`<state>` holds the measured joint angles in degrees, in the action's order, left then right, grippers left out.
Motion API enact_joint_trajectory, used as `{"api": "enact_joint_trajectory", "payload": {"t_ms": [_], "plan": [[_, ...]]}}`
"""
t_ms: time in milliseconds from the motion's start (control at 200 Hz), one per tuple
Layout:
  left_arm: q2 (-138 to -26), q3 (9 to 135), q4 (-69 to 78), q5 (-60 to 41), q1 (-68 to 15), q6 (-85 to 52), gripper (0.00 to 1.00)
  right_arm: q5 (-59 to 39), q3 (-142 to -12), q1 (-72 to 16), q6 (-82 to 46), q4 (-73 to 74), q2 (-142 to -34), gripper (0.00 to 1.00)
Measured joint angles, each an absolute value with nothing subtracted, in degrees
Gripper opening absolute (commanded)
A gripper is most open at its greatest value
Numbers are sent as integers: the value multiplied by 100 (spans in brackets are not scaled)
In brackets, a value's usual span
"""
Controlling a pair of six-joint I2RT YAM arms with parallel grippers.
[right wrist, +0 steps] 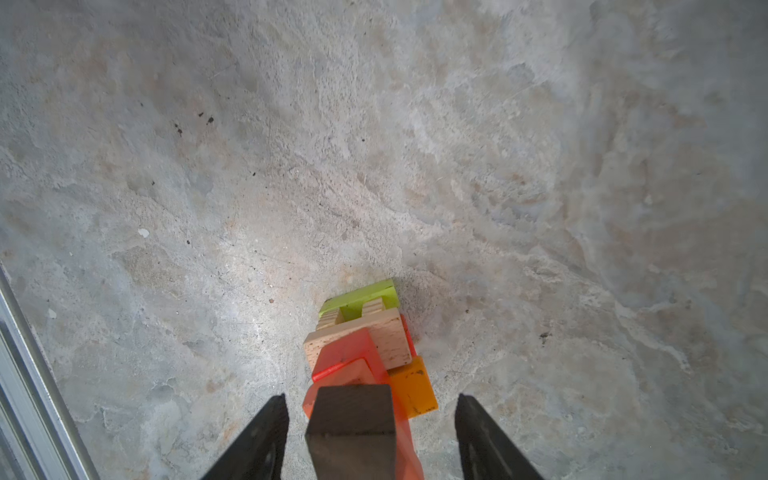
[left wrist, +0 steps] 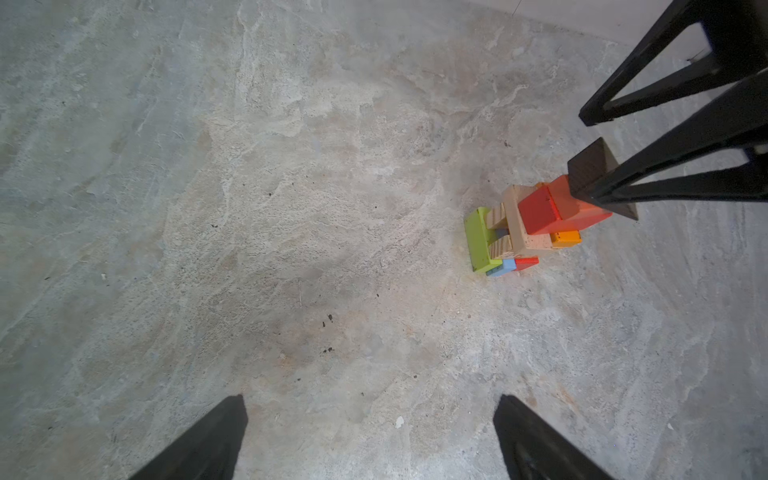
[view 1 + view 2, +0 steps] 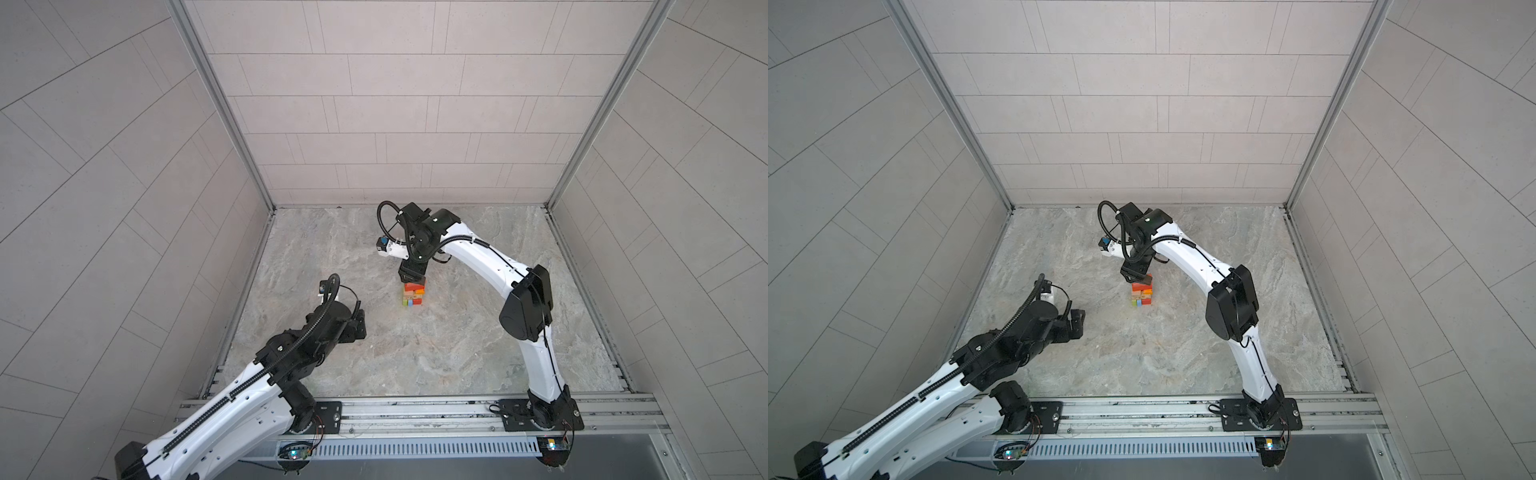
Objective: Build the wood block tower
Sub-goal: 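Lower the wedge onto the orange-red block and open the right gripper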
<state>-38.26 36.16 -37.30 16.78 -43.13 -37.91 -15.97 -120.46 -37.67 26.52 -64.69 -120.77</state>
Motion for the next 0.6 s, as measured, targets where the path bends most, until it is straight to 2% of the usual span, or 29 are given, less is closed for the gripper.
{"api": "enact_joint_trajectory", "payload": {"t_ms": [315, 440, 455, 470, 480, 600], "plan": [[-3522, 4268, -4160, 1883, -4313, -3704, 100, -1385, -11118, -3780, 2235, -5647, -10530, 70], [-3151, 4519, -4480, 2095, -4313, -3629, 100, -1179, -10027, -3789, 1946, -4884, -9483, 78], [-3098, 4550, -4504, 2117, -4313, -3618, 100, -1164, -9854, -3791, 1920, -4783, -9325, 84], [-3033, 4589, -4545, 2147, -4313, -3605, 100, -1160, -9714, -3791, 1868, -4694, -9192, 96], [-3004, 4604, -4563, 2161, -4313, -3603, 100, -1133, -9603, -3793, 1822, -4630, -9091, 99], [-2622, 4836, -4735, 2394, -4313, -3459, 100, -998, -8383, -3798, 1481, -3938, -7926, 99]]}}
